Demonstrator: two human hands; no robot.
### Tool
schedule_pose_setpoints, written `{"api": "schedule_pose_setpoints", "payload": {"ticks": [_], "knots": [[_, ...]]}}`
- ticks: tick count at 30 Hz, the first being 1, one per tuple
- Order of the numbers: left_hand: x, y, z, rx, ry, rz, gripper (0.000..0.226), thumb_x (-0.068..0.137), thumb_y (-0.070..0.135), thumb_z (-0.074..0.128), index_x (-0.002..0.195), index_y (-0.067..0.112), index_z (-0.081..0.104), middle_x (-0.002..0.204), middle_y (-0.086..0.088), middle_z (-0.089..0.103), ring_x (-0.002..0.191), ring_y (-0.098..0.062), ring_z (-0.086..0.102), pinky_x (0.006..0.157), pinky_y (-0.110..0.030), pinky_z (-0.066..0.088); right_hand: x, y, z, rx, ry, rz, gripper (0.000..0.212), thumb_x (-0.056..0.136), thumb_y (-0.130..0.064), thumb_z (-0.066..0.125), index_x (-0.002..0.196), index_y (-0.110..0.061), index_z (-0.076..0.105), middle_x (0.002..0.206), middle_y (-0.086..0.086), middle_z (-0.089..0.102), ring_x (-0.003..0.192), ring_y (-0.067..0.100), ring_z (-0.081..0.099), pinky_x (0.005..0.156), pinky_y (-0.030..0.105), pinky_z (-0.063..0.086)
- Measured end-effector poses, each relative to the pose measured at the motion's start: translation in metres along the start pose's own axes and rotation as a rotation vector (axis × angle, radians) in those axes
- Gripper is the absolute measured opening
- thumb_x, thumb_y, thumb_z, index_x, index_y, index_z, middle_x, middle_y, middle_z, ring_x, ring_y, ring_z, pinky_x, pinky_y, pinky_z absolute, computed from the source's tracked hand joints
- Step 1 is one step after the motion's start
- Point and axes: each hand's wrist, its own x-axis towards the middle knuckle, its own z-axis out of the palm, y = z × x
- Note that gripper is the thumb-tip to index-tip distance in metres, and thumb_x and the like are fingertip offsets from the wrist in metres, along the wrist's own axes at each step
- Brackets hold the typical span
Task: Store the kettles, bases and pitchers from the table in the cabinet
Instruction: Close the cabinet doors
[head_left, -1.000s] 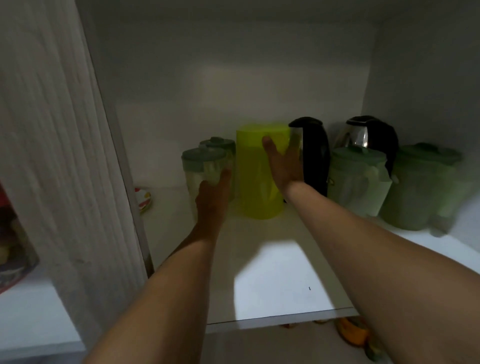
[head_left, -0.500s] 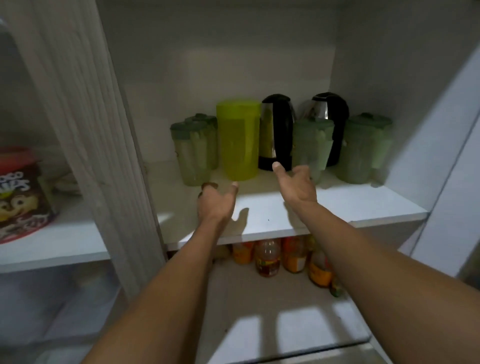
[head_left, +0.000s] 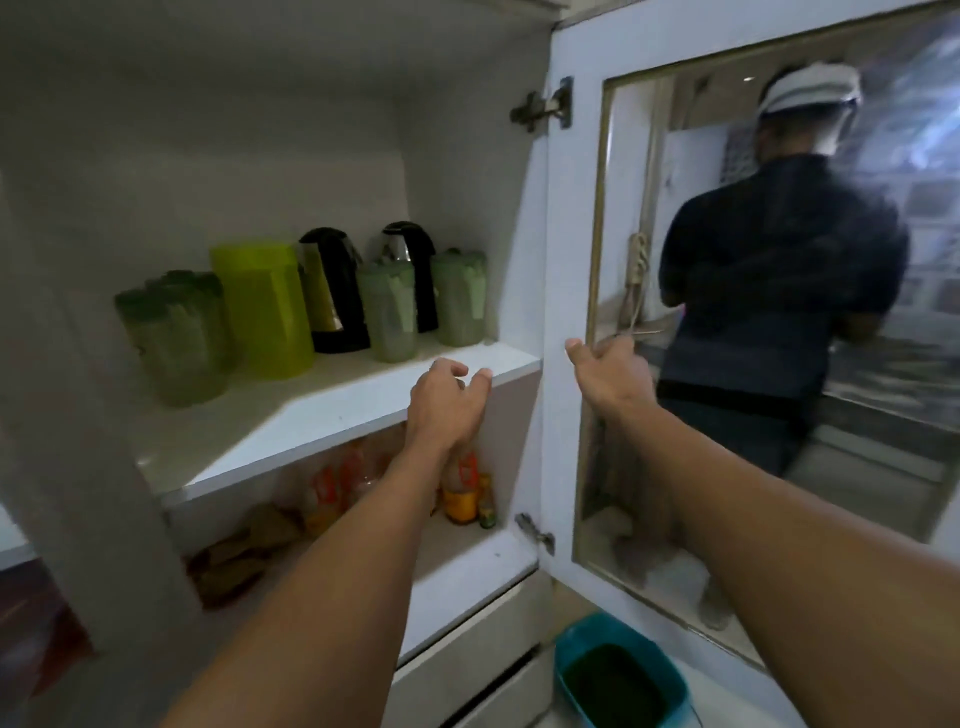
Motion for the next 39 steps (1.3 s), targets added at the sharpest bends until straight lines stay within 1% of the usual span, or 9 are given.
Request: {"api": "schedule_pose_setpoints", "payload": {"ticks": [6, 8, 11, 15, 21, 26, 29, 35, 39], "knots": [[-0.064, 0.069, 0.034, -0.076, -0.213, 0.217, 0.035, 0.098, 0.040, 0.054, 0.119, 0.013, 0.057, 0.114, -0.002, 0.062, 0.095, -0.014, 0.055, 0.075, -0.027, 0.041, -0.058, 0.038, -0.104, -0.147, 0.205, 0.099, 0.065, 0.094, -0.058, 0.046, 0.138, -0.010, 0.041, 0.137, 0.020, 0.049, 0.125, 0.039, 0.048, 0.102, 0.045, 0.042], [-0.083, 0.083, 0.047, -0.109, -0.279, 0.259, 0.028, 0.098, 0.039, 0.054, 0.113, 0.015, 0.056, 0.110, -0.003, 0.063, 0.094, -0.016, 0.058, 0.075, -0.028, 0.044, -0.078, 0.047, -0.134, -0.192, 0.282, 0.129, 0.063, 0.094, -0.058, 0.047, 0.135, -0.010, 0.044, 0.136, 0.019, 0.051, 0.125, 0.039, 0.049, 0.100, 0.044, 0.042], [-0.109, 0.103, 0.069, -0.147, -0.352, 0.308, 0.033, 0.096, 0.043, 0.055, 0.115, 0.015, 0.058, 0.112, -0.004, 0.065, 0.099, -0.023, 0.062, 0.088, -0.039, 0.056, -0.101, 0.061, -0.179, -0.234, 0.386, 0.166, 0.064, 0.094, -0.057, 0.049, 0.137, -0.010, 0.044, 0.138, 0.018, 0.053, 0.125, 0.040, 0.051, 0.101, 0.046, 0.044], [-0.141, 0.132, 0.095, -0.190, -0.416, 0.372, 0.038, 0.094, 0.043, 0.059, 0.119, 0.014, 0.057, 0.112, -0.004, 0.065, 0.101, -0.022, 0.062, 0.091, -0.040, 0.055, -0.118, 0.072, -0.236, -0.281, 0.502, 0.212, 0.065, 0.094, -0.056, 0.048, 0.137, -0.007, 0.042, 0.139, 0.022, 0.052, 0.125, 0.042, 0.051, 0.100, 0.046, 0.043], [-0.173, 0.174, 0.145, -0.224, -0.510, 0.429, 0.028, 0.099, 0.030, 0.055, 0.118, 0.011, 0.057, 0.111, -0.003, 0.063, 0.093, -0.014, 0.055, 0.073, -0.023, 0.041, -0.118, 0.091, -0.293, -0.276, 0.593, 0.230, 0.069, 0.093, -0.057, 0.047, 0.140, -0.008, 0.039, 0.139, 0.020, 0.052, 0.123, 0.041, 0.053, 0.100, 0.048, 0.045], [-0.183, 0.205, 0.204, -0.245, -0.555, 0.433, 0.031, 0.098, 0.033, 0.057, 0.122, 0.013, 0.054, 0.117, -0.004, 0.063, 0.097, -0.016, 0.059, 0.078, -0.027, 0.047, -0.088, 0.108, -0.324, -0.272, 0.612, 0.218, 0.068, 0.092, -0.055, 0.047, 0.140, -0.008, 0.038, 0.140, 0.018, 0.049, 0.120, 0.037, 0.055, 0.093, 0.043, 0.045], [-0.180, 0.225, 0.247, -0.244, -0.564, 0.413, 0.035, 0.098, 0.035, 0.057, 0.126, 0.014, 0.052, 0.124, -0.007, 0.061, 0.105, -0.021, 0.062, 0.088, -0.031, 0.052, -0.057, 0.121, -0.342, -0.262, 0.605, 0.192, 0.066, 0.095, -0.050, 0.049, 0.142, -0.006, 0.037, 0.143, 0.016, 0.047, 0.124, 0.035, 0.052, 0.091, 0.038, 0.041], [-0.163, 0.246, 0.316, -0.234, -0.581, 0.315, 0.044, 0.096, 0.031, 0.061, 0.134, 0.014, 0.046, 0.132, -0.009, 0.057, 0.113, -0.024, 0.061, 0.092, -0.035, 0.052, 0.007, 0.132, -0.357, -0.143, 0.484, 0.159, 0.082, 0.091, -0.053, 0.057, 0.151, -0.007, 0.024, 0.154, 0.015, 0.038, 0.136, 0.036, 0.043, 0.107, 0.045, 0.039], [-0.155, 0.240, 0.351, -0.195, -0.585, 0.246, 0.047, 0.092, 0.033, 0.067, 0.131, 0.016, 0.047, 0.131, -0.007, 0.057, 0.113, -0.024, 0.060, 0.092, -0.036, 0.054, 0.041, 0.127, -0.350, 0.021, 0.462, 0.121, 0.083, 0.091, -0.050, 0.061, 0.152, -0.012, 0.021, 0.153, 0.012, 0.041, 0.135, 0.036, 0.046, 0.105, 0.044, 0.042]]}}
